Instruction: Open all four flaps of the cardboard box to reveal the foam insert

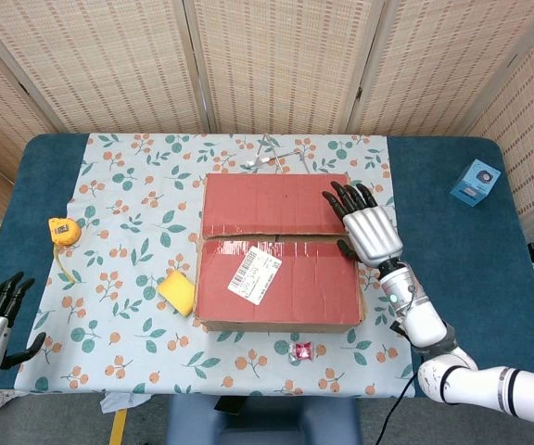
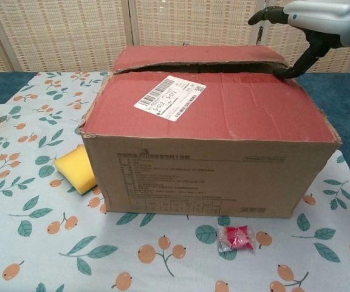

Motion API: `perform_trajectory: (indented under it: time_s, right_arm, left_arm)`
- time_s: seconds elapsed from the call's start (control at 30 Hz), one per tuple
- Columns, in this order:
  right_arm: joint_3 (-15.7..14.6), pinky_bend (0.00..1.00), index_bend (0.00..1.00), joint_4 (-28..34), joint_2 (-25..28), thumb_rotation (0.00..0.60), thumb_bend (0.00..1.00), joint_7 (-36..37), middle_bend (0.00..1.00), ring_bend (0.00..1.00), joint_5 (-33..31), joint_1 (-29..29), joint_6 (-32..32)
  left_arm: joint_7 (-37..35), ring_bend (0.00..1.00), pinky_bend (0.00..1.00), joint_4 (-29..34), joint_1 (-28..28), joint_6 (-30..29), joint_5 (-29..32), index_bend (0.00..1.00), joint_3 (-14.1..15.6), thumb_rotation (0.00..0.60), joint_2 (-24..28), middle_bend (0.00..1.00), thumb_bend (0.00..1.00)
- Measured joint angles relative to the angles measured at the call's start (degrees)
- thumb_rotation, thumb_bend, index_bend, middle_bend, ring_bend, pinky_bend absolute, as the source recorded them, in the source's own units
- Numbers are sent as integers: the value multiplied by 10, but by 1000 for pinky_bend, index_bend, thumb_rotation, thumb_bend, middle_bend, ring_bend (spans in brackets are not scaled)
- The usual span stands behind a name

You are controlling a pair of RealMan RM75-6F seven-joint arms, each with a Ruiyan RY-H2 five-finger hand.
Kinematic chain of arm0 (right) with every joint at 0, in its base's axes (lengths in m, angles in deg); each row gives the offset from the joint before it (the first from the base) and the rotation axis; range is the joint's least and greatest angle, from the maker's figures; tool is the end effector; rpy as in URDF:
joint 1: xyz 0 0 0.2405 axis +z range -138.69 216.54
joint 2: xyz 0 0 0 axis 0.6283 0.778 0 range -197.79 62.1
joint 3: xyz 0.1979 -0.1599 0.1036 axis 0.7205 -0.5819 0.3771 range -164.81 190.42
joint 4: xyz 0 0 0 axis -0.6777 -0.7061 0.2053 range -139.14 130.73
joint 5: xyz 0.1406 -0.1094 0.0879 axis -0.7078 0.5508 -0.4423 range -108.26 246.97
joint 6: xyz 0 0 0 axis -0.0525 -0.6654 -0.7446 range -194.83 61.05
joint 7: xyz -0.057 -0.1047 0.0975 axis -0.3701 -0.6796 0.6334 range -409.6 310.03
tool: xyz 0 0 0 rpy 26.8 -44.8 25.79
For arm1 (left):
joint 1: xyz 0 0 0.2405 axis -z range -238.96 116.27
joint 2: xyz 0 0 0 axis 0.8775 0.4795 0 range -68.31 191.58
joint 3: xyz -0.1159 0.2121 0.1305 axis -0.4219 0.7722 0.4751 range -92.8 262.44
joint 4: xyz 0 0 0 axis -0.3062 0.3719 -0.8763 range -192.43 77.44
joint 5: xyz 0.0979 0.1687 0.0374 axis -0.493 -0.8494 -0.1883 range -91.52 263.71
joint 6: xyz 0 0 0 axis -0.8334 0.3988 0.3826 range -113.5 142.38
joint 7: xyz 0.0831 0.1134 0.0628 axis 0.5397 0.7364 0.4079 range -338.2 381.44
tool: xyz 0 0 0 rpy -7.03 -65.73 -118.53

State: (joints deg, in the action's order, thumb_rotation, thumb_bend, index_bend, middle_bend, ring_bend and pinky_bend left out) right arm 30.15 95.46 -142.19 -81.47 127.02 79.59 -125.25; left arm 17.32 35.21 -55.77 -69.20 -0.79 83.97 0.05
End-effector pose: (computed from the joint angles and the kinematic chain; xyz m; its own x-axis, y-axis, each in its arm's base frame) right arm -0.1414 -0.3739 0.0884 0.5091 -0.0966 0.8553 -0.8302 -0.3173 0.4584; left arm -0.3248 0.1884 0.1825 0.3651 0.0564 0.9293 0.9309 -0.0299 -0.3640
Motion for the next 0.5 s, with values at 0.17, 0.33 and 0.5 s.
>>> perform_trajectory:
  time_s: [0.17, 0.33, 0.5]
  right_arm:
    - [-5, 0, 0, -13, -11, 600, 412, -10, 0, 0, -14, 14, 0]
    - [3, 0, 0, -45, -28, 600, 412, -12, 0, 0, -38, 37, 4]
    - [25, 0, 0, -46, -25, 600, 413, -1, 0, 0, -50, 54, 2]
  left_arm:
    - [-5, 0, 0, 0, -1, -2, -4, 0, 1, 600, 1, 0, 378]
    - [-9, 0, 0, -2, 0, -1, -5, 0, 1, 600, 1, 0, 378]
    - [-19, 0, 0, -4, 0, 2, -2, 0, 1, 600, 3, 0, 378]
